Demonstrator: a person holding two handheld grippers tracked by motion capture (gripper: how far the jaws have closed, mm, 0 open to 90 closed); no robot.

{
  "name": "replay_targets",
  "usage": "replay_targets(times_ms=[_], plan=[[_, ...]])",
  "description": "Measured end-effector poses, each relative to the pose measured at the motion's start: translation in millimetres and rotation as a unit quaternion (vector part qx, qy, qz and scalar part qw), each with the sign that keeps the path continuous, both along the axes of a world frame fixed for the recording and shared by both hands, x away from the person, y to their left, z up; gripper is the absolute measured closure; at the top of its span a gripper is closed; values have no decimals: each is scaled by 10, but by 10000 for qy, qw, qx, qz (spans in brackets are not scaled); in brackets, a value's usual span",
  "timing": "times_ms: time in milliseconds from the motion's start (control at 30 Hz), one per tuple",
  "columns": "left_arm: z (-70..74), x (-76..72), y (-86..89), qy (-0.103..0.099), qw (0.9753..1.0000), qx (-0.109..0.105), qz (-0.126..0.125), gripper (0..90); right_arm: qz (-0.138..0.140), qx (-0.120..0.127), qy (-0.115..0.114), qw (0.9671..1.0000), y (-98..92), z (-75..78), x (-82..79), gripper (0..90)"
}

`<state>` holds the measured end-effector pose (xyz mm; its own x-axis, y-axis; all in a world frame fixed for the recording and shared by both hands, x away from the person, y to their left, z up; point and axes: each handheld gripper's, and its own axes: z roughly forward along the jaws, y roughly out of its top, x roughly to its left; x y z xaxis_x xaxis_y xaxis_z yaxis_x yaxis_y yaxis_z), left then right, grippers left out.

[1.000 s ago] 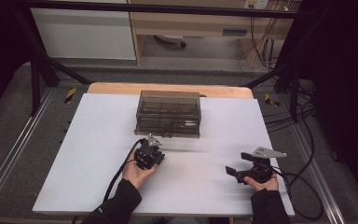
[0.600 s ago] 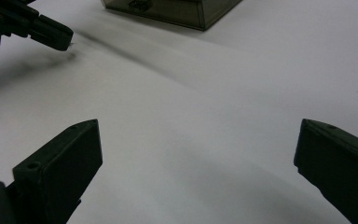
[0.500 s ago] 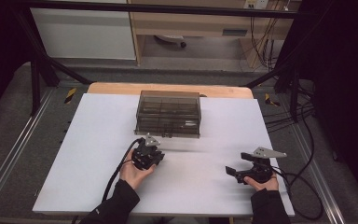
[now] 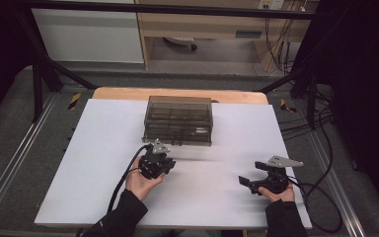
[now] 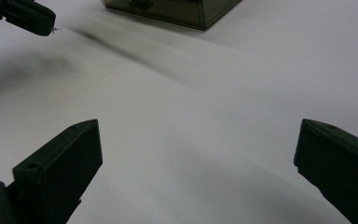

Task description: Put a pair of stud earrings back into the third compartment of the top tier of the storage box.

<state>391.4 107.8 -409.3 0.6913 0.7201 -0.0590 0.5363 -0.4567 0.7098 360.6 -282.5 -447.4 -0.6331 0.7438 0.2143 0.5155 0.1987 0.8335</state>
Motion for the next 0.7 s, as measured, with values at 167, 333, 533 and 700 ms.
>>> replay_targets(times_ms=[167, 333, 533, 700], plan=[[54, -2, -8, 6, 10000, -30, -38, 807, -2, 0, -1, 10000, 0, 0, 0, 14], [139, 8, -20, -22, 9999, -98, -83, 807, 14, -12, -14, 10000, -1, -2, 2, 14], [278, 30, -74, -90, 9997, -128, -168, 807, 3, -3, -4, 10000, -1, 1, -1, 15], [411, 82, -150, -188, 9995, -124, -226, 807, 4, -4, -24, 10000, -2, 1, 1, 15]])
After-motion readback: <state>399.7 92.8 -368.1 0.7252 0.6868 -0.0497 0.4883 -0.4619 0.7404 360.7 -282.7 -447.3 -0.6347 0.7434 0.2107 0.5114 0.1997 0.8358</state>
